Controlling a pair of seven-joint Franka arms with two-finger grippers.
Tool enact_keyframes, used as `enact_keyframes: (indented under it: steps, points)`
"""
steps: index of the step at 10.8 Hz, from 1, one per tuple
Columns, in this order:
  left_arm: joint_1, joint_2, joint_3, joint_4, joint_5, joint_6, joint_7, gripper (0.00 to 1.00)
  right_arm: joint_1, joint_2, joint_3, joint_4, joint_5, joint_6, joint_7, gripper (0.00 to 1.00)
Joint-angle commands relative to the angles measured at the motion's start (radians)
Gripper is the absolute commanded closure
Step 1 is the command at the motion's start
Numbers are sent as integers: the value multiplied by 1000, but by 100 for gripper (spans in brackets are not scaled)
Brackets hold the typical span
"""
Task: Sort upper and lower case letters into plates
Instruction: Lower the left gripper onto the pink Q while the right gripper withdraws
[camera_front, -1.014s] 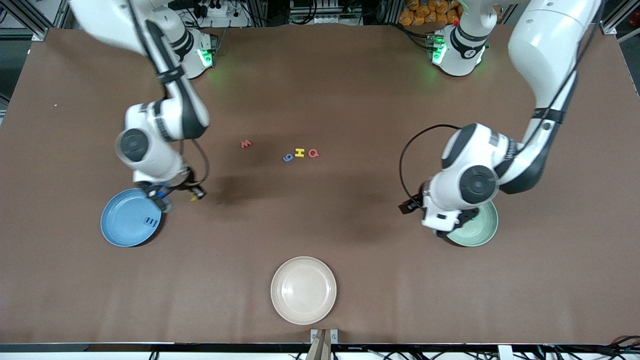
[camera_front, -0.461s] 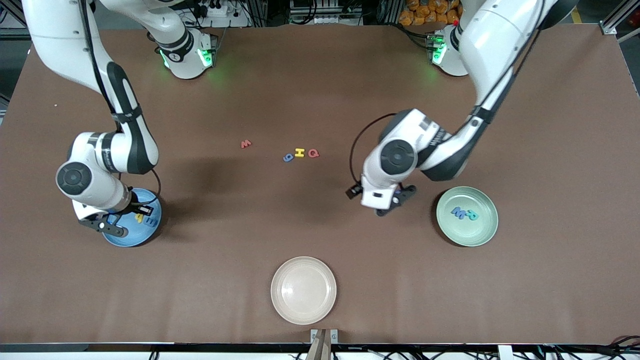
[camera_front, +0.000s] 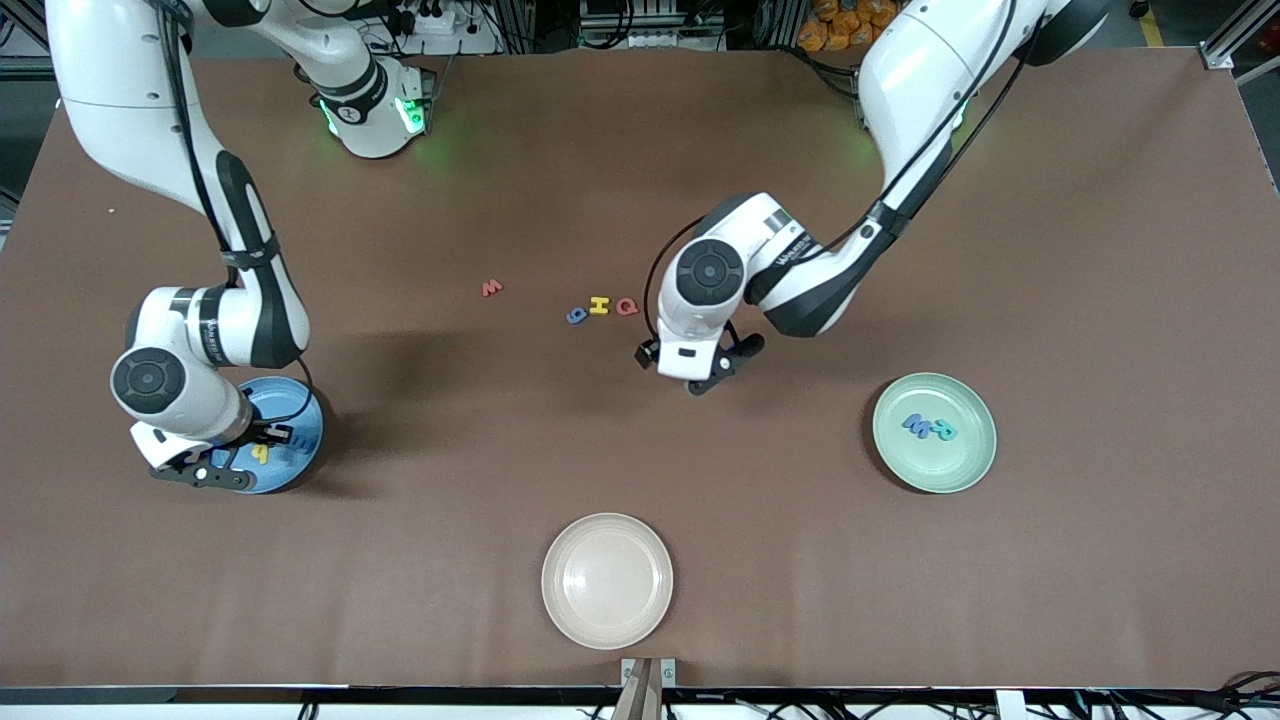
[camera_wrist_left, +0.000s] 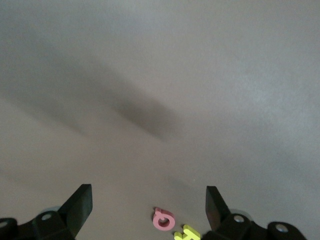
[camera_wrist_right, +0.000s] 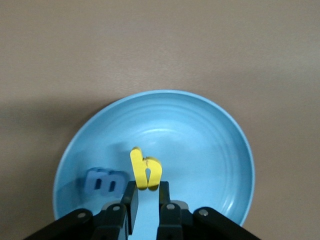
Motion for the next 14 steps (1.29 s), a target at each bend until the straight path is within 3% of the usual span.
enact_keyframes:
  steps: [1,5,9,12,14]
  points:
    - [-29,-1,11,5,-20,7,-30,0,-32,10,18,20,-9,-15,-27,0]
    - [-38,11,11,5,-19,9,-36,0,-20,3,24,22,13,-71,-21,0]
    - [-57,36,16,6,-12,33,-78,0,-6,-110,95,68,112,-338,-32,0]
    - [-84,44,17,8,-9,41,-196,0,-7,-177,120,74,224,-409,-29,0]
    - [-151,53,72,6,-9,73,-379,0,-13,-225,115,74,405,-485,-17,0]
